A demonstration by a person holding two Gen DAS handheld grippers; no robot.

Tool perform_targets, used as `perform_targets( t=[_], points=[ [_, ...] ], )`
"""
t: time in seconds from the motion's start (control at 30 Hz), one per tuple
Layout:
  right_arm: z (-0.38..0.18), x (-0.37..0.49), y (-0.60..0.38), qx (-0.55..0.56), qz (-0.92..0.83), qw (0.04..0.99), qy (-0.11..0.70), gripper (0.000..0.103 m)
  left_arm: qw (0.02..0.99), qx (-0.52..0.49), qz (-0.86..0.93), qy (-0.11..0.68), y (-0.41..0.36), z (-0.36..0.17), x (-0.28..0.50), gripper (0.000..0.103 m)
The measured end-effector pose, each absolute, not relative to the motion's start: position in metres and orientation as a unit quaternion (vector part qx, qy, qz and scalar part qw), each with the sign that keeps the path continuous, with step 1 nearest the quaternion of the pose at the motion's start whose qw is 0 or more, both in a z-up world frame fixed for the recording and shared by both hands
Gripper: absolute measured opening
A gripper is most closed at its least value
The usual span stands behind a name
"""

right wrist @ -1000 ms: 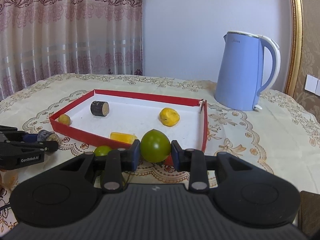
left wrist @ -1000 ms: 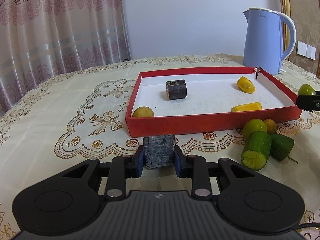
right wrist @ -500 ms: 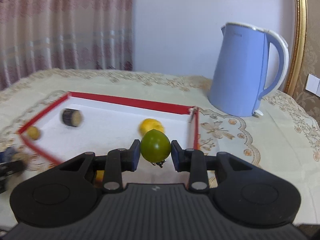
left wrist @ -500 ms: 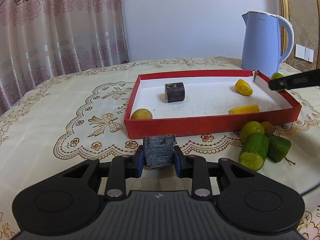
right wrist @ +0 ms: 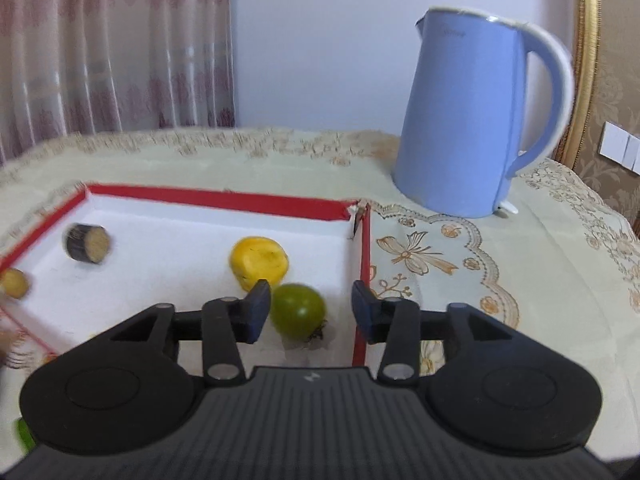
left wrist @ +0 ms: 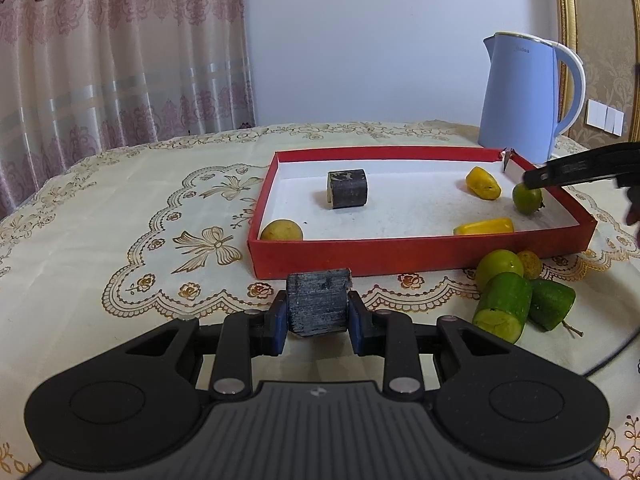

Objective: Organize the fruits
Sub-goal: 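Carry the green fruit into the tray and open the right gripper, then carry the bark cube into the tray and open the left gripper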

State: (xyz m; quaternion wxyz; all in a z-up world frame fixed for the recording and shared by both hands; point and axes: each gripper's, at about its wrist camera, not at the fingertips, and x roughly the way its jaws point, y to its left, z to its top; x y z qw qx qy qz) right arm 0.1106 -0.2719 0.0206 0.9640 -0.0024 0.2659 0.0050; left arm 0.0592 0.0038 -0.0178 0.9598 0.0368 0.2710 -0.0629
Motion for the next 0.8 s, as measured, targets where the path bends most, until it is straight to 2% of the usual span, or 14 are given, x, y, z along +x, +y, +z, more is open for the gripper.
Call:
perform_targets(
  t=[0.2,0.27,0.33,0.57,0.8],
  points=[
    [0.022,0.049,-0.272,0.077,0.02,0.976,0.203,0.055,0.96,0.037,-0.063,0.27,0.004,-0.018,0.059,0.029],
    [0.015,0.038,-0.273,0.106,0.022,0.977,0.184,0.077,0.96,0.037,-0.062,0.27,0.004,-0.018,0.059,0.029],
    [0.005,0.031,-0.274,0.133,0.02,0.975,0.175,0.083,0.96,0.037,-0.061,0.269,0.004,-0.018,0.059,0.029],
    [0.007,0.022,-0.275,0.117,0.025,0.982,0.146,0.083,0.961,0.04,-0.06,0.266,0.005,-0.017,0.057,0.029],
    [-0.002,0.026,-0.304,0.195,0.058,0.966,0.161,0.085,0.963,0.045,-0.059,0.259,0.003,-0.014,0.053,0.029]
  ],
)
